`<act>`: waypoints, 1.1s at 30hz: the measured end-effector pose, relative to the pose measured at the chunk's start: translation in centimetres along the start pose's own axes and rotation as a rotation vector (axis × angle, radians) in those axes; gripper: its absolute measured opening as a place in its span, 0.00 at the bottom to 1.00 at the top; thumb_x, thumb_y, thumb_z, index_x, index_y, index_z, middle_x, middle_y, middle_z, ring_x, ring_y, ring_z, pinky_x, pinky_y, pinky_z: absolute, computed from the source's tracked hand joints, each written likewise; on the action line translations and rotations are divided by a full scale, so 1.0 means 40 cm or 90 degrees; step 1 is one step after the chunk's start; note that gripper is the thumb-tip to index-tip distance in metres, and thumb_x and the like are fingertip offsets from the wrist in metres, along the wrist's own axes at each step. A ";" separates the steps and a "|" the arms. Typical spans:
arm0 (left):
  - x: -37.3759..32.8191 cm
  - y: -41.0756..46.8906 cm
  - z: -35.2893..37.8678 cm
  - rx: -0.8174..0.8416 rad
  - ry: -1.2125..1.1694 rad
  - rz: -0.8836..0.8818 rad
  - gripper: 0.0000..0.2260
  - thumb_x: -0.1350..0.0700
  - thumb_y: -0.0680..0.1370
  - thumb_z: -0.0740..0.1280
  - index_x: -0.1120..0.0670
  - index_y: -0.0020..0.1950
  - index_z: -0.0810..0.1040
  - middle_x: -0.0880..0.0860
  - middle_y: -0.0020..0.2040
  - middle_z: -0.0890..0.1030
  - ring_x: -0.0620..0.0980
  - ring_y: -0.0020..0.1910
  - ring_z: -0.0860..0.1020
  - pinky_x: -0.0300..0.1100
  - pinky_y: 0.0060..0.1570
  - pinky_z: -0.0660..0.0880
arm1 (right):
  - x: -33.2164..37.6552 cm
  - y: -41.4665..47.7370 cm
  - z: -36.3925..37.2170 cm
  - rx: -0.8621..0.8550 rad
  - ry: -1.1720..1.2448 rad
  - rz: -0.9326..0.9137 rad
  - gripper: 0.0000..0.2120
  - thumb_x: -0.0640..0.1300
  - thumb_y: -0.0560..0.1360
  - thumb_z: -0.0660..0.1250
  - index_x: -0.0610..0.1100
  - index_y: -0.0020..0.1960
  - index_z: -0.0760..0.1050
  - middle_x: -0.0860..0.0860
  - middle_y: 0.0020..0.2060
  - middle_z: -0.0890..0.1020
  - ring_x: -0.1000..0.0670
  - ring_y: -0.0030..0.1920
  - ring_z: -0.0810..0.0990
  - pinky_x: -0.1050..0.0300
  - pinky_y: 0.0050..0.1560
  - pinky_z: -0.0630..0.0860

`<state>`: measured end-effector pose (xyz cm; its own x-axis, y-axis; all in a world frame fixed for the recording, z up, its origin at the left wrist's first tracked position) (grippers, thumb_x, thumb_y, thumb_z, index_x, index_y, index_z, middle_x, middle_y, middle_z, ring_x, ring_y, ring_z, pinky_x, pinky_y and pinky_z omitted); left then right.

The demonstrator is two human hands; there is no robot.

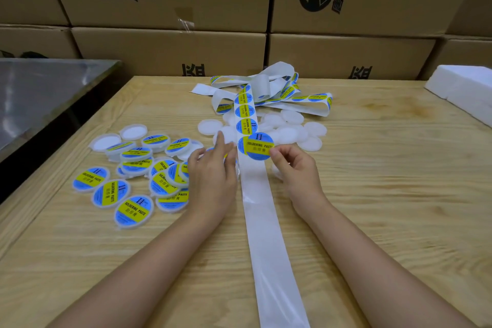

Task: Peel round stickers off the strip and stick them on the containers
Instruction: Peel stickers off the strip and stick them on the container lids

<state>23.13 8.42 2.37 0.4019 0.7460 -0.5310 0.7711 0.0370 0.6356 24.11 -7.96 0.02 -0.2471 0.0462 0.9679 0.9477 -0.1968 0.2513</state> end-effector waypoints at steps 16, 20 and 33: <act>0.002 -0.014 0.032 0.124 0.020 0.152 0.33 0.54 0.68 0.75 0.61 0.69 0.68 0.58 0.60 0.78 0.57 0.58 0.76 0.47 0.61 0.67 | 0.004 0.001 0.001 0.011 0.069 -0.001 0.12 0.36 0.75 0.67 0.52 0.51 0.70 0.51 0.39 0.78 0.56 0.33 0.73 0.66 0.34 0.70; -0.043 -0.030 0.039 0.180 -0.107 0.223 0.34 0.56 0.69 0.72 0.61 0.72 0.63 0.54 0.64 0.74 0.47 0.62 0.70 0.37 0.61 0.65 | 0.000 -0.016 0.039 0.108 0.093 0.031 0.17 0.33 0.73 0.68 0.51 0.55 0.68 0.50 0.35 0.81 0.55 0.30 0.77 0.66 0.30 0.72; 0.034 -0.029 0.084 0.277 -0.680 -0.451 0.09 0.64 0.80 0.59 0.60 0.55 0.78 0.57 0.45 0.83 0.49 0.41 0.84 0.40 0.40 0.81 | 0.011 -0.017 0.025 0.052 0.098 0.040 0.16 0.36 0.76 0.66 0.52 0.56 0.66 0.49 0.35 0.80 0.55 0.26 0.74 0.63 0.25 0.69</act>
<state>24.44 7.16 -0.97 -0.1123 -0.2293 -0.9669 0.9834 -0.1650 -0.0751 23.56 -6.83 0.28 -0.2087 -0.1160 0.9711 0.9740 -0.1138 0.1958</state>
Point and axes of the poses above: each hand's wrist, its own y-axis towards the middle knuckle, its own z-axis out of the palm, x = y × z, the point moved 6 cm from there along y, towards the middle knuckle
